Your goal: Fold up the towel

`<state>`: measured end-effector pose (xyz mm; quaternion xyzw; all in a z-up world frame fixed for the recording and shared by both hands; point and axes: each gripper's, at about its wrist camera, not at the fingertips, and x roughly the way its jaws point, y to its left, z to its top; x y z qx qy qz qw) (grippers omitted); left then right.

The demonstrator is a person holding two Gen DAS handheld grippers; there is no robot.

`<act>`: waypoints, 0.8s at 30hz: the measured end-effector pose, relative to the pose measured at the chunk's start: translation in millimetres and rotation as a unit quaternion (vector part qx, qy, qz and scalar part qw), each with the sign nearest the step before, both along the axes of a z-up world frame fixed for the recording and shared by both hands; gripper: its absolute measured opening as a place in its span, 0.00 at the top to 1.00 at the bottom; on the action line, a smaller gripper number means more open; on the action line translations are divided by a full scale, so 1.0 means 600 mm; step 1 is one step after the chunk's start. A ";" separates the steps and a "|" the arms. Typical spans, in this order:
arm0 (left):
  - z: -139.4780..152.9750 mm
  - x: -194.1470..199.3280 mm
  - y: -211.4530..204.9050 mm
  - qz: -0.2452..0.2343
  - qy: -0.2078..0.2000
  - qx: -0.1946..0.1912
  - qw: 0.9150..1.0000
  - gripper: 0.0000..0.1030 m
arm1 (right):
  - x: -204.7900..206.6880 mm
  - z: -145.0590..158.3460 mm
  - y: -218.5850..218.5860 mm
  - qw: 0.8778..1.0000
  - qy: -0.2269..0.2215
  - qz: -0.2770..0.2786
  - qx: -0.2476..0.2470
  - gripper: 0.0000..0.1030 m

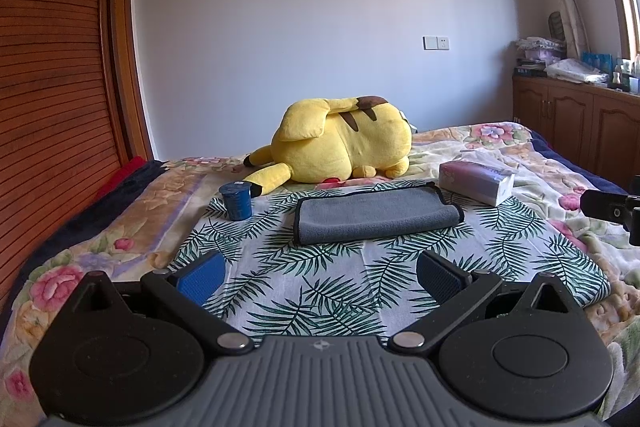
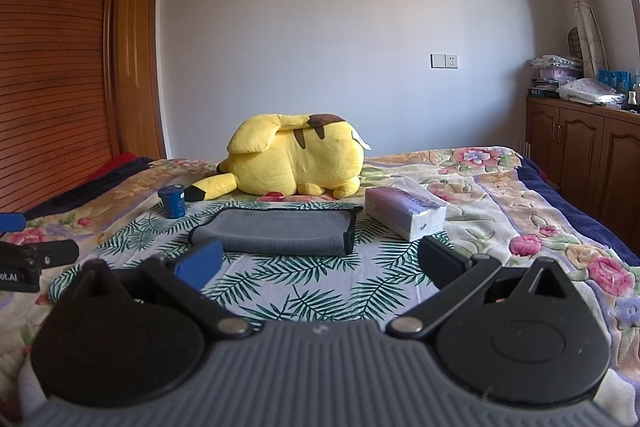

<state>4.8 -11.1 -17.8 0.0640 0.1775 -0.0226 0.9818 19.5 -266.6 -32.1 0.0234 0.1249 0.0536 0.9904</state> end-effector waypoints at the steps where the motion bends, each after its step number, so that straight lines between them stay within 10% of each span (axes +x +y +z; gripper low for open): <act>1: 0.000 0.000 0.001 0.000 0.000 -0.001 1.000 0.00 | 0.000 0.000 0.000 1.000 0.000 0.000 0.000 0.00; 24: -0.002 -0.002 0.002 0.000 0.000 0.001 1.000 0.00 | 0.000 0.000 0.000 1.000 0.000 0.000 0.000 0.00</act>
